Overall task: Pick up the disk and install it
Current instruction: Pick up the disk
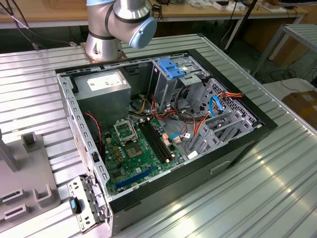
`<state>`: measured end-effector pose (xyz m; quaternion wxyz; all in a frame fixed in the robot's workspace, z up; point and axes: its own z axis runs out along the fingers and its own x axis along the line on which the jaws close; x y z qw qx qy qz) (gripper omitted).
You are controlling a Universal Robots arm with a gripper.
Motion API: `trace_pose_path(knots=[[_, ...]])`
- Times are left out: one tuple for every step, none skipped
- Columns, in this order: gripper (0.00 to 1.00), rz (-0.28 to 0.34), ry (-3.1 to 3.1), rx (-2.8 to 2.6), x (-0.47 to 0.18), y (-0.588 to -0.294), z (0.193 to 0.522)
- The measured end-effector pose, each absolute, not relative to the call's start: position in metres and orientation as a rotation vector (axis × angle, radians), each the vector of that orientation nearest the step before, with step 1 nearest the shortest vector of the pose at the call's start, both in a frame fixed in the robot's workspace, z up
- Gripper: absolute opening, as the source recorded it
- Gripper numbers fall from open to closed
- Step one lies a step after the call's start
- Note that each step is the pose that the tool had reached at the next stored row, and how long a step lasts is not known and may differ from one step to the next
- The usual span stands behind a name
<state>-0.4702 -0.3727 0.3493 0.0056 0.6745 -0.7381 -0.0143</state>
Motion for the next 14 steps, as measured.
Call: trace_pose_path(knots=[[0.11,-0.045,-2.311,2.111,-0.4702,-0.3727,0.3492],[0.11,-0.045,-2.311,2.112,-0.4699,-0.3727,0.3491],[0.11,-0.045,-2.311,2.111,-0.4697,-0.3727,0.3492],[0.11,-0.045,-2.311,2.111,-0.4696,-0.3727,0.3493],[0.11,-0.045,-2.311,2.111,-0.4693,-0.3727,0.3493],[0.11,-0.045,-2.311,2.112,-0.4686,-0.3727,0.3493],[0.11,-0.045,-2.311,2.112,-0.4682,-0.3727,0.3493],[0.11,-0.045,-2.311,2.111,-0.4679,-0.3727,0.3492],[0.11,-0.045,-2.311,2.111,-0.4677,-0.3727,0.3491],[0.11,-0.045,-2.311,2.112,-0.4676,-0.3727,0.3491],[0.11,-0.045,-2.311,2.111,-0.4675,-0.3727,0.3491],[0.11,-0.045,-2.311,2.111,-0.4674,-0.3727,0.3491],[0.11,-0.045,-2.311,2.111,-0.4674,-0.3727,0.3491],[0.11,-0.045,-2.311,2.111,-0.4673,-0.3727,0.3491]])
